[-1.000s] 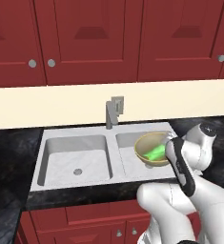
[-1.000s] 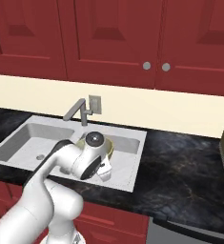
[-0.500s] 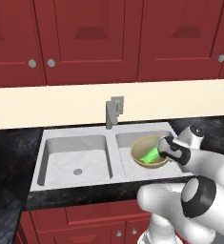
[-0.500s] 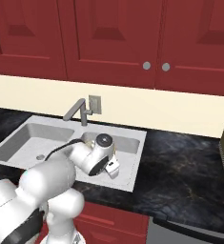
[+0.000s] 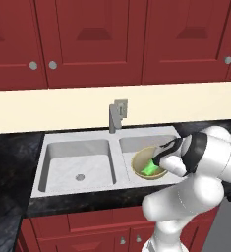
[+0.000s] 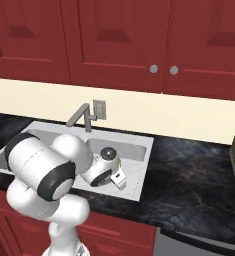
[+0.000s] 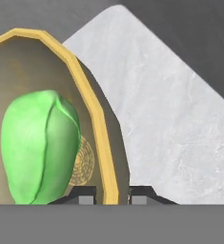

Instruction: Pick the corn from the cabinet and place it in the bowl. Then pick the bowl and place it in the sink. Then turn on the sink facuet.

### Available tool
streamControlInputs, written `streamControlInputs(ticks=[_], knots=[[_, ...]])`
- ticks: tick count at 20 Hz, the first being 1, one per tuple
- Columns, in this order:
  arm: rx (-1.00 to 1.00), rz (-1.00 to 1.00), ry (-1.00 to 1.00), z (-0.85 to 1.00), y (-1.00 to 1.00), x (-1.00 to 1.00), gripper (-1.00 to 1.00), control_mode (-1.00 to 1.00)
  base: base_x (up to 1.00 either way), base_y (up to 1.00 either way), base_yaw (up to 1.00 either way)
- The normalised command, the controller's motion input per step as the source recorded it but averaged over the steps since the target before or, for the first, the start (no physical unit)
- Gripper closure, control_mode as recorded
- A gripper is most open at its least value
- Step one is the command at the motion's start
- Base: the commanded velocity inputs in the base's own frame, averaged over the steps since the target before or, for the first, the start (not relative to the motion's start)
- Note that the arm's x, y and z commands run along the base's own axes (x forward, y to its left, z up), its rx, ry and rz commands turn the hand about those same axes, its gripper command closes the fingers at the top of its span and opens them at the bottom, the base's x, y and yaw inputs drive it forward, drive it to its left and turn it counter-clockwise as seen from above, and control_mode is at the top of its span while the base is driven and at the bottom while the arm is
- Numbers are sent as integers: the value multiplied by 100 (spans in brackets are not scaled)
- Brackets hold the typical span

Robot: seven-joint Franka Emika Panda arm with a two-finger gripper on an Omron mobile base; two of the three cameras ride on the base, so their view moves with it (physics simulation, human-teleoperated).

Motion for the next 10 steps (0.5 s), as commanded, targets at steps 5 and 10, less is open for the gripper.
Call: streamControlInputs(ticks=[5, 10], knots=[[-4, 2, 0, -24, 0, 16, 100, -100, 0, 0, 0], [-1, 2, 0, -6, 0, 17, 100, -100, 0, 0, 0]])
